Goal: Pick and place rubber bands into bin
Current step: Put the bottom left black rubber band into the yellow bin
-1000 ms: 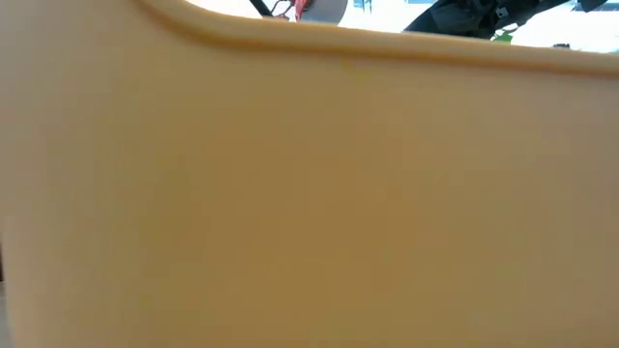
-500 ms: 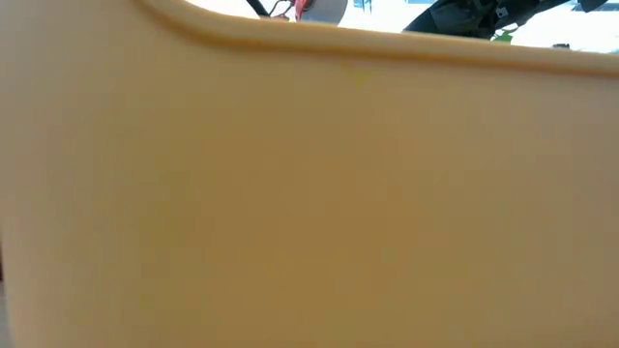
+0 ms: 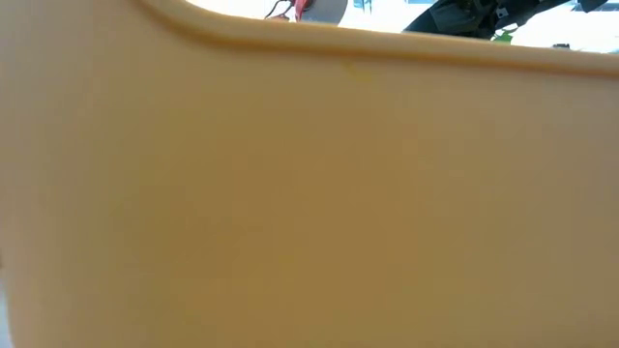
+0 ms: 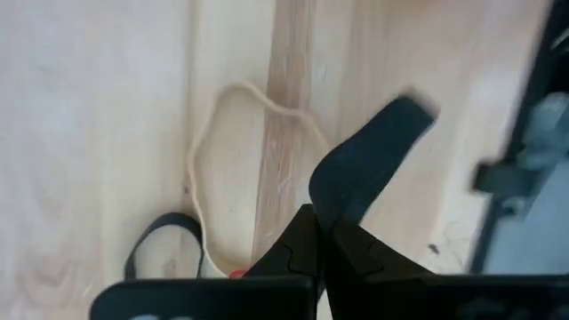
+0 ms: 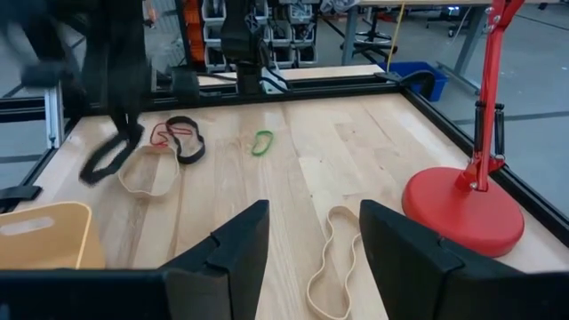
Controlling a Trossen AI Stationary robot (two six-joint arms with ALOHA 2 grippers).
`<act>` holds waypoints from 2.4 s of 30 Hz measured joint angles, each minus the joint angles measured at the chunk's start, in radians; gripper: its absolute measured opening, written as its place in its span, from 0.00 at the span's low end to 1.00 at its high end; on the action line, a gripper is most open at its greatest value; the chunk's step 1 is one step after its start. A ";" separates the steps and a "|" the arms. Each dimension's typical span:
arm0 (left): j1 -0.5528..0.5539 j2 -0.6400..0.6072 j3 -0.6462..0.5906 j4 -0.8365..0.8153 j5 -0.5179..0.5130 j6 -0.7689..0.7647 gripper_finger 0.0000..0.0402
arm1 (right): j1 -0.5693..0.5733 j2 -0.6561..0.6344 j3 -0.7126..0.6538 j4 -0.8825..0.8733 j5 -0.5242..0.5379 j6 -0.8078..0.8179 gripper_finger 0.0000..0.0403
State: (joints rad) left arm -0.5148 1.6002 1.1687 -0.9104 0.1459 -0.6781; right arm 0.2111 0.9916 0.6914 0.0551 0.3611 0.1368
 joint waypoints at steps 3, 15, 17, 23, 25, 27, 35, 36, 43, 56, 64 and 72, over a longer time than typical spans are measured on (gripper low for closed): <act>0.000 -0.108 0.000 0.012 -0.067 -0.052 0.01 | 0.000 0.000 0.000 0.000 0.000 0.000 0.43; 0.001 -0.446 0.000 0.369 -0.466 0.049 0.02 | 0.000 0.000 0.000 0.001 0.000 0.000 0.43; 0.005 -0.469 0.000 0.466 -0.497 0.116 0.01 | 0.000 0.000 0.000 0.001 0.000 0.000 0.43; 0.035 -0.456 0.000 0.780 -0.464 0.298 0.02 | 0.000 0.000 0.000 0.002 0.000 0.000 0.43; 0.049 -0.429 0.000 0.855 -0.409 0.335 0.01 | 0.000 0.000 0.000 0.001 0.000 0.000 0.43; 0.059 -0.395 0.000 0.903 -0.358 0.355 0.01 | 0.000 0.000 0.000 0.001 0.000 0.000 0.44; 0.081 -0.191 0.000 0.970 -0.284 0.351 0.01 | 0.000 0.000 0.000 0.002 0.000 0.000 0.42; 0.082 -0.161 0.000 0.999 -0.273 0.351 0.02 | 0.000 0.000 0.000 0.001 0.000 0.000 0.42; 0.081 0.041 0.000 1.186 -0.191 0.328 0.01 | 0.000 0.000 0.000 0.001 -0.051 0.000 0.42; 0.063 0.306 0.001 1.289 -0.190 0.128 0.02 | 0.000 0.000 0.000 0.001 -0.157 -0.019 0.42; 0.053 0.371 0.001 1.285 -0.187 0.044 0.03 | 0.000 0.000 0.000 0.000 -0.157 -0.022 0.42; 0.053 0.375 0.001 1.274 -0.172 0.042 0.04 | 0.000 0.000 0.000 0.000 -0.157 -0.022 0.42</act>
State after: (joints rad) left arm -0.4614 1.9755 1.1694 0.3633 -0.0262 -0.6357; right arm 0.2115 0.9913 0.6914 0.0547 0.2039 0.1150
